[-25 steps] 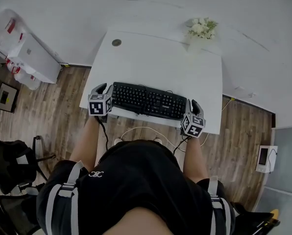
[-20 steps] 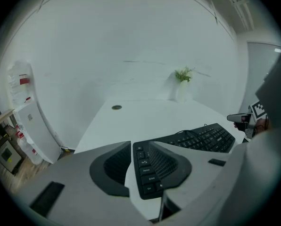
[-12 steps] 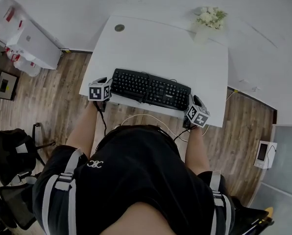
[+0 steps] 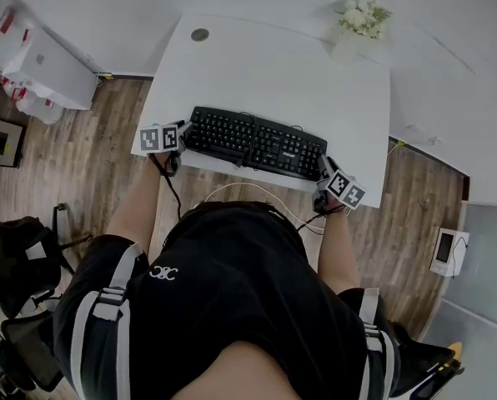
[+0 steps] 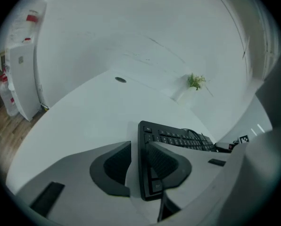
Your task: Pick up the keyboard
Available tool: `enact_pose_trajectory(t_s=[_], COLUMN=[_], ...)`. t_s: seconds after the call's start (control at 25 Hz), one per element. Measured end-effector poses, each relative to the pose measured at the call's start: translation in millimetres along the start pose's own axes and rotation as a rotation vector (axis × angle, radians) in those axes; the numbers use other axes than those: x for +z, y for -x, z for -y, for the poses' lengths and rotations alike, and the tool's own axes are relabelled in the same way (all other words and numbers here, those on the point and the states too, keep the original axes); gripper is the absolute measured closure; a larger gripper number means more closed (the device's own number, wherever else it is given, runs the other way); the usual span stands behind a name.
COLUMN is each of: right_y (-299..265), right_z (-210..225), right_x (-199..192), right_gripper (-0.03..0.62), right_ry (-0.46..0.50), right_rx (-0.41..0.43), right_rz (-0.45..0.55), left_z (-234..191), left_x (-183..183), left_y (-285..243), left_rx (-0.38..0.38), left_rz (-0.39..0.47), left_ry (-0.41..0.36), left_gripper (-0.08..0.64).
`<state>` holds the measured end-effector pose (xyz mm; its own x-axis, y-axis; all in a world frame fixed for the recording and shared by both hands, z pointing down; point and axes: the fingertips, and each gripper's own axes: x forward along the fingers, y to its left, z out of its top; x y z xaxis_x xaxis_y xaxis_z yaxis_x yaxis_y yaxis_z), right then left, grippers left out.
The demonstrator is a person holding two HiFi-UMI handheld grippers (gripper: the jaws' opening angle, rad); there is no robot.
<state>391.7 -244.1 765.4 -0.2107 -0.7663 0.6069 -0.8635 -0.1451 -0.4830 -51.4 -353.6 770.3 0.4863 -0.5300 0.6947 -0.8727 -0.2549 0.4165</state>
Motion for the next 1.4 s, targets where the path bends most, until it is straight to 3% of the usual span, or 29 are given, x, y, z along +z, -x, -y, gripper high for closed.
enact_pose_trajectory(t_s=[0.08,0.16,0.4,0.72,0.88,1.0,1.4], right_y=[-0.9,-1.9,-10.7,-13.8,-16.3,-17.1,-11.9], right_z=[0.7,3.0,-0.9,4.2,1.9,0.2,-2.0], right_x=[3.4,5.6,-2.9,-2.7,-1.7,-4.2,-12.4], right_gripper=[0.466,0.466,0.471,0.469,0.472,0.477,0.495], right_ry=[-0.124,-0.181,-0.037,-0.179,-0.275,-0.342,-0.190], right_rx=[0.039,0.049,0.033,0.135,0.190,0.231,0.193], right_rz=[0.008,0.007,-0.105,-0.230,-0.289,-0.290,-0.306], left_z=[-0.9,-1.4,-4.1,0.9,8.6,8.6,10.1], left_x=[-0.5,-1.6,-3.1,-11.0,-14.3,-15.8,-13.3], left_y=[-1.0,-2.6,-6.7,-18.8,-23.3,-24.1,-16.5], left_rx=[-0.046,-0.088,-0.170,-0.314,-0.357,-0.366,-0.329], left_rz=[0.002,0.000,-0.053,-0.262,-0.365,-0.393,-0.319], left_ry=[0.054,0.099,0.153,0.193,0.194,0.201,0.142], left_gripper=[0.431,0.431,0.416,0.425,0.466,0.460,0.469])
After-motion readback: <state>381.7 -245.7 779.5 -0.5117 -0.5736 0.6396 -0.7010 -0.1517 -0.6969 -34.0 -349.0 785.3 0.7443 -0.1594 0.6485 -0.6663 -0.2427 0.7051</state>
